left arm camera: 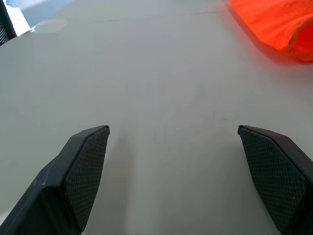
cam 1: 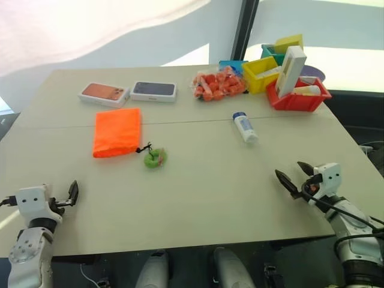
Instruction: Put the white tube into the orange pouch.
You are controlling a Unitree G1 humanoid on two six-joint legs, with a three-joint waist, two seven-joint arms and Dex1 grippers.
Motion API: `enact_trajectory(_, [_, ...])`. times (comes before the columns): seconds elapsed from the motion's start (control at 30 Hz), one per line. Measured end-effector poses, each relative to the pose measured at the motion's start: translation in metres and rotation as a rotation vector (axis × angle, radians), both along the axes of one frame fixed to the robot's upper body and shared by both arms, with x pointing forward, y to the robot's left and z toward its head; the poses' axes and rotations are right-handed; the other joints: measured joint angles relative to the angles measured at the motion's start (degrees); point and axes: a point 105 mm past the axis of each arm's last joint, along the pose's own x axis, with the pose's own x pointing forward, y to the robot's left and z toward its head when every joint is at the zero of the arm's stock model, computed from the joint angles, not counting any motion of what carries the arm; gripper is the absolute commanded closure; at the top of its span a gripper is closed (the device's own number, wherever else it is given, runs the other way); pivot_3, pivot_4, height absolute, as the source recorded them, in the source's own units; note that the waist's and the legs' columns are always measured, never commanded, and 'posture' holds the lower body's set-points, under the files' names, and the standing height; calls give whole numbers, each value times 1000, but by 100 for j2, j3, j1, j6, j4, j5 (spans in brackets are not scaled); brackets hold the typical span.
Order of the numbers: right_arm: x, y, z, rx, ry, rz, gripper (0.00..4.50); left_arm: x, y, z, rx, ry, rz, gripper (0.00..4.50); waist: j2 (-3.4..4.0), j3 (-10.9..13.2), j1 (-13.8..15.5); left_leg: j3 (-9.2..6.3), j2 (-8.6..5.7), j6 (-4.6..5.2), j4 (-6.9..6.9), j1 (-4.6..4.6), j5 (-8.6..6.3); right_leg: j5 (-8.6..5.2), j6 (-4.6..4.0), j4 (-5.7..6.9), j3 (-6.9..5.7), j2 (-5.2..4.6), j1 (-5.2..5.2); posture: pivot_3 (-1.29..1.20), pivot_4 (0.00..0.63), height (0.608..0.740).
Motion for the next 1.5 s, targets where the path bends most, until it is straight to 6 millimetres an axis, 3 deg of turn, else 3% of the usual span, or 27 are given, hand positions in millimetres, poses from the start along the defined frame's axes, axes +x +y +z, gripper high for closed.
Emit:
enact_trajectory(0.2, [1,2,-1,-3,3,0,37,4,-3,1,-5,-14,13,0,1,0,10,0,-1,0,0,0,0,0,0,0,0,0,1,0,150,740])
enact_trajectory(0.5, [13,42,2,42,-35,69,37,33,-63,6,9,-60,-108,0,6,-3,22,-1,-11,0,8,-2,0,2,2,1,0,-2,7,0,150,740])
enact_trajectory(0.63, [16,90,7,61,-44,198,37,42,-88,15,106,-65,-236,0,5,-2,-6,-5,-5,0,0,-2,0,2,1,8,-2,12,-3,0,150,740])
enact_trajectory(0.7, [13,120,11,48,-56,292,37,49,-95,24,235,-63,-293,0,5,-2,4,-9,-4,0,-1,-2,0,2,1,16,-4,16,-7,0,150,740])
enact_trajectory(1.03, [0,177,8,35,-60,426,37,80,-102,52,501,-87,-328,0,4,-1,19,-7,-9,0,4,-7,0,3,4,6,-6,4,-4,0,150,740])
enact_trajectory(1.13, [0,177,8,28,-64,414,37,88,-96,57,545,-81,-303,0,4,-1,6,-6,-9,0,2,-4,0,5,6,8,-6,5,-4,0,150,740])
enact_trajectory(1.4, [0,179,8,27,-65,411,37,108,-66,40,612,38,-227,0,4,-1,4,-9,-8,0,0,-4,0,16,26,16,-12,9,-8,0,150,740])
enact_trajectory(1.5, [2,178,10,25,-73,404,0,112,-58,40,619,45,-214,837,4,-1,9,-9,-8,0,1,-4,0,16,27,17,-13,7,-8,0,150,740])
